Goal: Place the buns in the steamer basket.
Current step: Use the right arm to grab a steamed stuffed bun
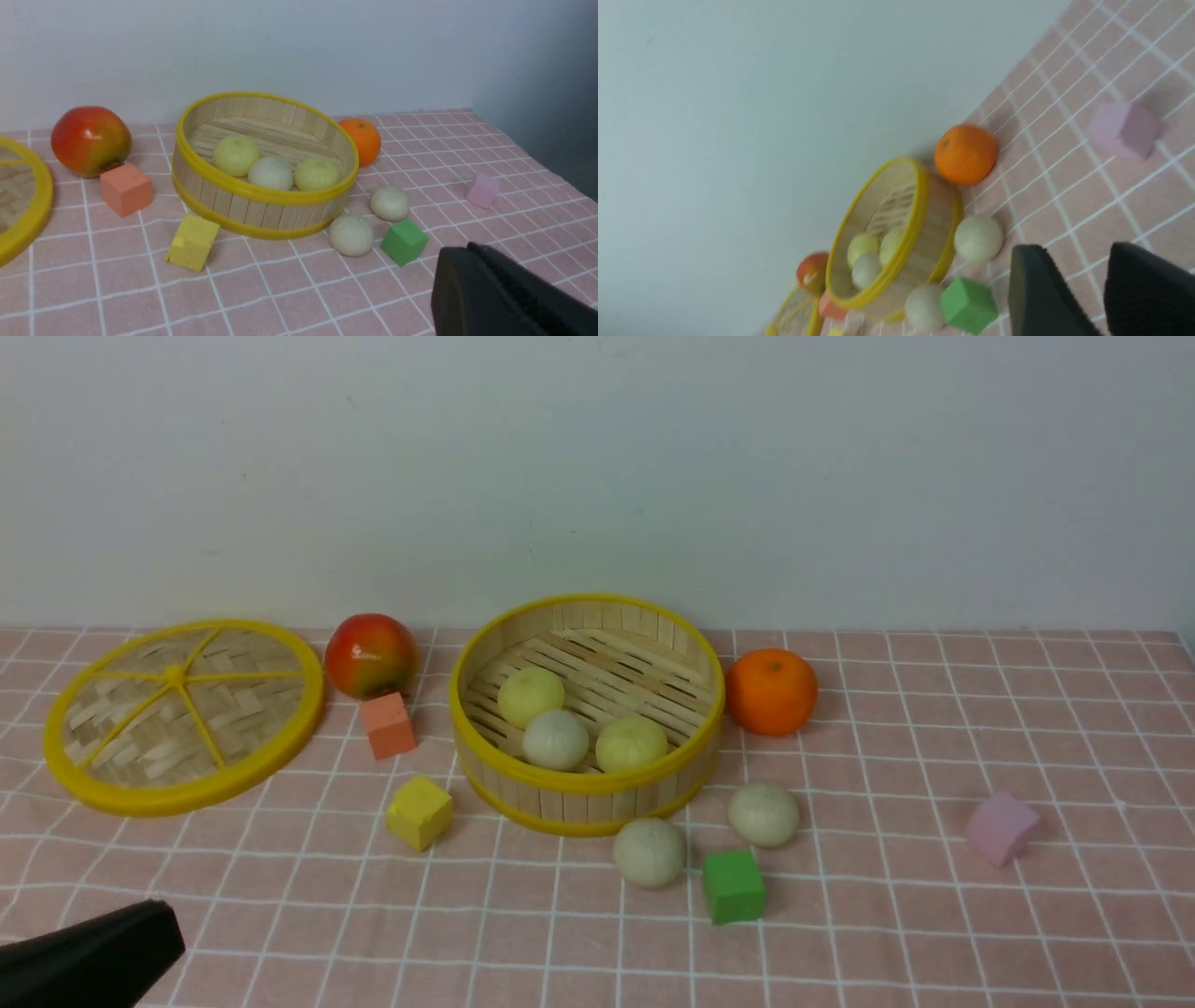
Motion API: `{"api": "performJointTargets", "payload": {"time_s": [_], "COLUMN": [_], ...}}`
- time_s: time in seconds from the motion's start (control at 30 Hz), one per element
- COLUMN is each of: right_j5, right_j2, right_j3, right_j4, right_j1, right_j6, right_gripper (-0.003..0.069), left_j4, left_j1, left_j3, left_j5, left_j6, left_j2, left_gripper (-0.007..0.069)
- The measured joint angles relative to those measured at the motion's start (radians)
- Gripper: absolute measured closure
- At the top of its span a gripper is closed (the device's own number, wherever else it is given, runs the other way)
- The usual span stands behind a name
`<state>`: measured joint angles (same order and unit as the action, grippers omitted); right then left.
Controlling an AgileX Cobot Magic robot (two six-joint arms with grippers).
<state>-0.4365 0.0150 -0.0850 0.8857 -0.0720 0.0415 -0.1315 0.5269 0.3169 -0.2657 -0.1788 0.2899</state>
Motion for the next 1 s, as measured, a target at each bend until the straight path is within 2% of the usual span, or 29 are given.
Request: {"api": "performJointTargets", "payload": {"time_s": [0.03, 0.07, 0.13, 0.2, 0.27, 0.4, 0.43, 0.47, 0.63, 0.67, 0.8, 0.83, 0.9, 0.97, 1.0], "right_j5": [0.0, -0.09, -0.225, -0.351, -0.446, -0.573, -0.586, -0.586, -0.545, -0.52, -0.501, -0.501, -0.498, -0.499, -0.495], "right_j2": [0.006, 0.061, 0.169, 0.337, 0.484, 0.756, 0.86, 0.86, 1.11, 1.187, 1.391, 1.402, 1.543, 1.596, 1.686], "right_j3": [-0.01, -0.088, -0.197, -0.333, -0.425, -0.608, -0.663, -0.67, -0.828, -0.892, -1.031, -1.046, -1.144, -1.182, -1.239], "right_j4": [0.0, -0.001, -0.021, -0.082, -0.14, -0.262, -0.295, -0.299, -0.396, -0.47, -0.645, -0.662, -0.754, -0.779, -0.8], "right_j1": [0.002, 0.005, 0.005, 0.005, 0.005, 0.011, 0.039, 0.039, 0.243, 0.334, 0.55, 0.559, 0.66, 0.686, 0.715], "right_j6": [0.0, -0.084, -0.171, -0.249, -0.276, -0.289, -0.288, -0.286, -0.215, -0.15, -0.016, -0.004, 0.057, 0.074, 0.092], "right_gripper": [0.0445, 0.0482, 0.0545, 0.0629, 0.0664, 0.0661, 0.0659, 0.0659, 0.0659, 0.0657, 0.0645, 0.0643, 0.0613, 0.0596, 0.0562], "left_j4": [0.0, 0.0, 0.0, 0.0, -0.001, -0.001, -0.001, -0.001, -0.002, -0.002, -0.002, -0.002, -0.002, -0.002, -0.002], "left_j1": [0.0, 0.0, 0.0, 0.0, 0.0, 0.0, 0.0, 0.0, 0.0, 0.0, 0.0, 0.0, 0.0, 0.0, 0.0], "left_j3": [0.0, 0.0, 0.0, 0.0, 0.0, 0.0, 0.0, 0.0, 0.0, 0.0, 0.0, 0.0, 0.0, 0.0, 0.0], "left_j5": [-0.001, -0.003, -0.003, -0.003, -0.004, -0.004, -0.005, -0.005, -0.005, -0.005, -0.005, -0.005, -0.005, -0.005, -0.005], "left_j6": [0.0, 0.0, 0.0, 0.0, 0.0, 0.0, 0.0, 0.0, 0.0, 0.0, 0.0, 0.0, 0.0, 0.0, 0.0], "left_j2": [0.0, 0.0, 0.0, 0.0, 0.0, 0.0, 0.0, 0.0, 0.0, 0.0, 0.0, 0.0, 0.0, 0.0, 0.0], "left_gripper": [0.0638, 0.0638, 0.0638, 0.0638, 0.0638, 0.0638, 0.0638, 0.0638, 0.0638, 0.0638, 0.0638, 0.0638, 0.0637, 0.0637, 0.0637]}}
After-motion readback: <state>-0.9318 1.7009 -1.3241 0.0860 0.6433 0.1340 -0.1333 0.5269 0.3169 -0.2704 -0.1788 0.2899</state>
